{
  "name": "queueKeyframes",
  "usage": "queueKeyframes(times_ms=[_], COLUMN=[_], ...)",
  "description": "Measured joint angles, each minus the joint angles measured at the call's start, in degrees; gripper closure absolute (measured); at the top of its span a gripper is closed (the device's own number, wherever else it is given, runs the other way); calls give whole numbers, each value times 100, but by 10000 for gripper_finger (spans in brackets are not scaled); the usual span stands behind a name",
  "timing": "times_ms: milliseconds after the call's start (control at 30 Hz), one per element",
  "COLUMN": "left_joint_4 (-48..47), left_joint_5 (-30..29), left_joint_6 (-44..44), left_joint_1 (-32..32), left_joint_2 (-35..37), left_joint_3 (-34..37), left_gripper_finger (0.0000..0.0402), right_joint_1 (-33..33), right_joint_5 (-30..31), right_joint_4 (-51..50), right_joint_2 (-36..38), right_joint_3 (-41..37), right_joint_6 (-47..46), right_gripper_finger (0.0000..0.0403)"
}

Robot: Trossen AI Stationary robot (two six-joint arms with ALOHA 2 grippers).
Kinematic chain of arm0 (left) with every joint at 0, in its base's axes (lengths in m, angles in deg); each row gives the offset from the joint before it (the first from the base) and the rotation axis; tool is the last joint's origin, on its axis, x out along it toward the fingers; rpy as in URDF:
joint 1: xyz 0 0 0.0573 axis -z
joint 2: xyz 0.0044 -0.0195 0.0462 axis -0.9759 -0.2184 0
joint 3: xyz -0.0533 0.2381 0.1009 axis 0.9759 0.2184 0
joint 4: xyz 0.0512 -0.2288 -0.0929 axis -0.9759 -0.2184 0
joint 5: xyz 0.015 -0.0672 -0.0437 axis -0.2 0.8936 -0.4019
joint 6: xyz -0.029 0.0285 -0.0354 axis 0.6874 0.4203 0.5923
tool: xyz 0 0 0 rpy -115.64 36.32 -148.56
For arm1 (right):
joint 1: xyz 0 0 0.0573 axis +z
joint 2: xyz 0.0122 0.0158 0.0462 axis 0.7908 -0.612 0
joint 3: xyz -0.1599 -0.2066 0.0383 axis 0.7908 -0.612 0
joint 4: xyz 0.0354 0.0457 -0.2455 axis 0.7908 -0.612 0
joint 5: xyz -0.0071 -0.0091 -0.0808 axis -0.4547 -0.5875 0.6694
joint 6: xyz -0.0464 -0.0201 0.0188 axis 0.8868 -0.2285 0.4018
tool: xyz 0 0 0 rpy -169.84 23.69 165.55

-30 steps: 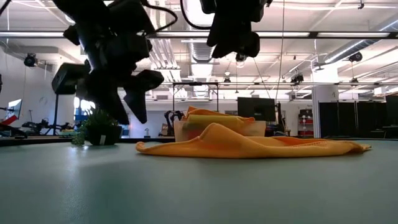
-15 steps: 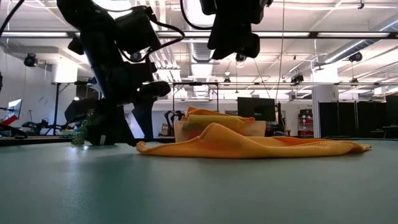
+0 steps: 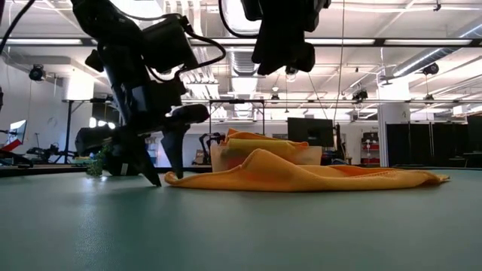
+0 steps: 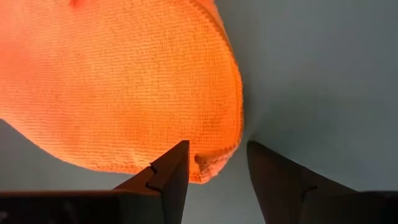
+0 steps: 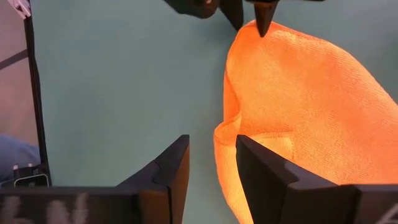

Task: Fold microfiber towels
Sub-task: Fold the orange microfiber towel

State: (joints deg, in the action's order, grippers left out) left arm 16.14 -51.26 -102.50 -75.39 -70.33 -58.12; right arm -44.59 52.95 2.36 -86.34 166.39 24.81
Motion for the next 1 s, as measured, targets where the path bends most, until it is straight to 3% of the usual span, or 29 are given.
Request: queueKeyframes(times_ms=[267,667,1000], left_joint_4=[499,569,472], left_joint_5=[-61,-160,-433], left_joint_6=[144,210,1761], left_joint_1=[-7,-4,-17], left_joint_2=[-98,-324,146], left_joint_3=[4,13,-4], left_gripper_finger=[263,394,400], right_joint_1=[-21,-21,-21], right_joint_5=[17,0,4], right_joint_4=[4,-2,-1407], right_joint_2=[0,0,7], right_joint_3=[-2,-2,-20], right_joint_6=[5,-8,480], right_gripper_finger=[282,282,282])
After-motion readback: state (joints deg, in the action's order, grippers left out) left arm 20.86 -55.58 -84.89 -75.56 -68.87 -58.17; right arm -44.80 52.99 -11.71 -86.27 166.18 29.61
